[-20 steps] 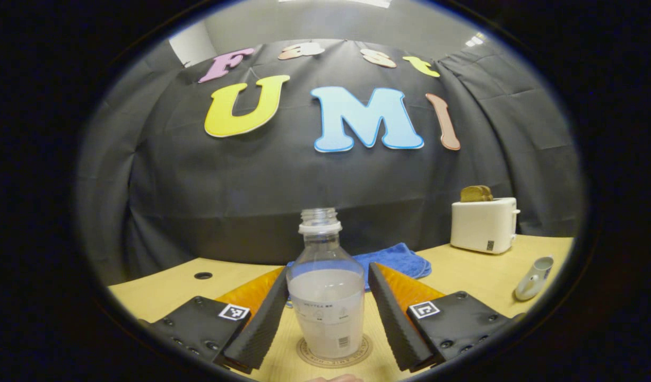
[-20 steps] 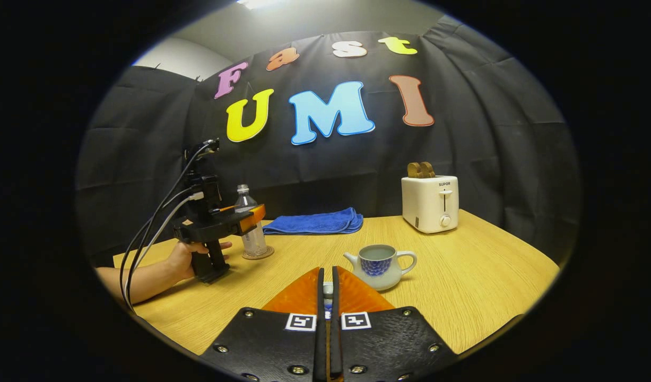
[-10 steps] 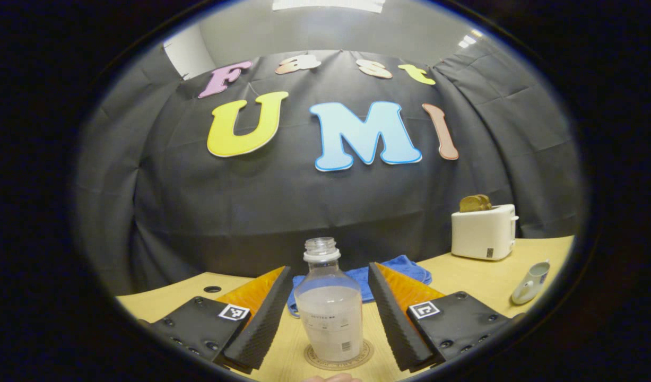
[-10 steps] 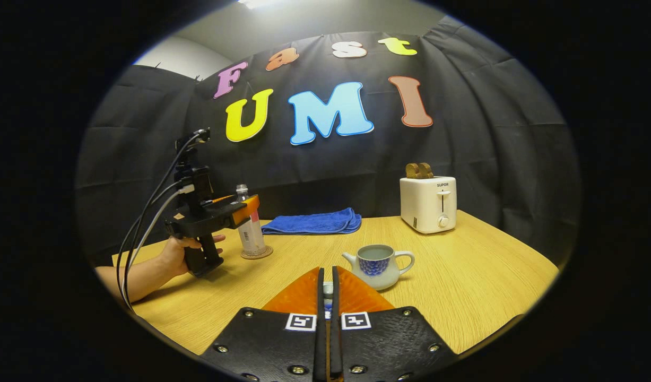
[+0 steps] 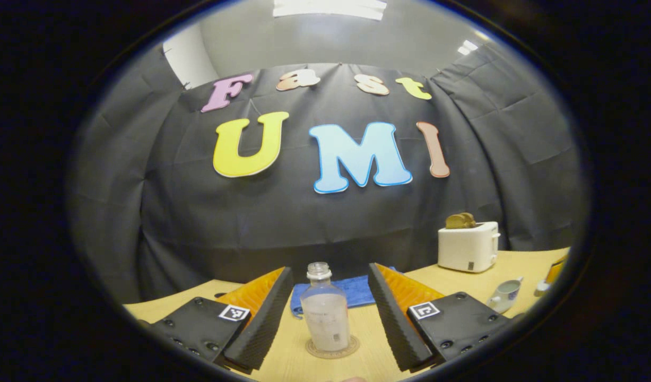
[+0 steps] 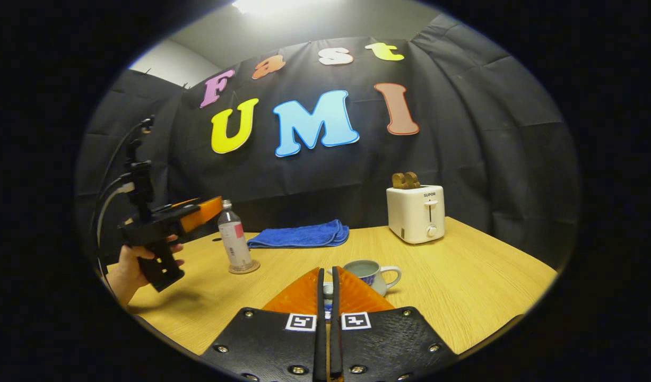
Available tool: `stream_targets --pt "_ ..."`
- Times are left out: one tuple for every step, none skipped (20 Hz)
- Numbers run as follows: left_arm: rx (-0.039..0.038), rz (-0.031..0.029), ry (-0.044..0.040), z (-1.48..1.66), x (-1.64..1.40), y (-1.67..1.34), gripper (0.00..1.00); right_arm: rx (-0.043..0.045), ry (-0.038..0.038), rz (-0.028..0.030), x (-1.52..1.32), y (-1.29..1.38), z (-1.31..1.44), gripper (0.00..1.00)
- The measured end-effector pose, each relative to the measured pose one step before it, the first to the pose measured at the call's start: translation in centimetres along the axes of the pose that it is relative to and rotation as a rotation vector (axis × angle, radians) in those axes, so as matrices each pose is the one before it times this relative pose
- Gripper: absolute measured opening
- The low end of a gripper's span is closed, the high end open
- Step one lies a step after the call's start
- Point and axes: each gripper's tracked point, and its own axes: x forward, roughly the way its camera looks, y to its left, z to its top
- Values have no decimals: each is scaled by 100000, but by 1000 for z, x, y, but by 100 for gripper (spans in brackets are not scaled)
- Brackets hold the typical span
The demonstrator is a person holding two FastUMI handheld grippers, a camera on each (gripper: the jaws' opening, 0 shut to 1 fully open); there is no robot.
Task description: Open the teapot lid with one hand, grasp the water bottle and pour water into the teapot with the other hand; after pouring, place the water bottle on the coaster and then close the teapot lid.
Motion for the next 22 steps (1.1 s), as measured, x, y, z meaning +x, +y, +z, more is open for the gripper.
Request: stream_targets --pt "-382 -1495 -368 423 -1533 -592 99 770 -1032 -1795 784 -669 447 3" --pt "912 209 -888 433 -1449 -120 99 299 -1117 -1528 856 -624 410 3" --pt "860 1085 -536 237 -1255 164 99 -213 -1504 -1308 853 -339 437 3" --pt "-182 225 152 -6 -1066 -96 98 -1207 -1694 -1561 1046 -394 346 3" --pt "-713 -411 601 -167 -964 -349 99 -1291 1090 -1445 1129 -348 -288 3" --pt "-678 159 233 -184 -534 45 98 -339 887 -376 893 -52 -420 3" --pt "-1215 215 1351 -569 -327 277 98 336 1158 -890 856 -85 -438 3" --pt "-2265 98 1318 -624 -180 225 99 -1160 602 -1315 888 -235 -343 3" --pt "-1869 439 1537 -675 35 366 99 -1562 385 -1292 471 -301 -317 3" --pt "-1944 162 1933 -893 13 251 99 -1452 -213 -845 347 -40 -65 3" --pt "-1763 -155 1643 -712 -31 82 99 -1914 -53 -1421 334 -327 -82 3" --pt "-1441 117 1209 -534 47 106 99 -559 -456 -446 289 -93 15 3" --pt "-708 -60 518 -306 -25 9 99 7 -61 184 234 167 -39 3" --pt "-8 176 177 -165 41 17 99 -522 161 228 167 173 -148 3" --pt "284 153 23 -68 -78 58 99 -1244 -105 304 178 202 55 3" --pt "199 -108 -85 -41 -74 -65 99 -483 775 -52 245 5 -266 3" --pt "220 -362 -410 180 -32 -204 99 441 655 30 -1 101 -242 3" --pt "715 112 -476 157 -47 -63 99 190 368 -65 55 -31 -7 3" --pt "612 16 -628 260 34 33 99 367 636 -192 94 -38 -279 3" --pt "303 -210 -424 60 -114 -176 99 146 2386 -539 473 -97 -791 3" --pt "-218 -266 -515 146 -24 -206 99 -488 -64 107 -48 77 77 3" --pt "-123 -463 -78 47 64 -288 99 -381 117 -67 -149 -96 44 3"
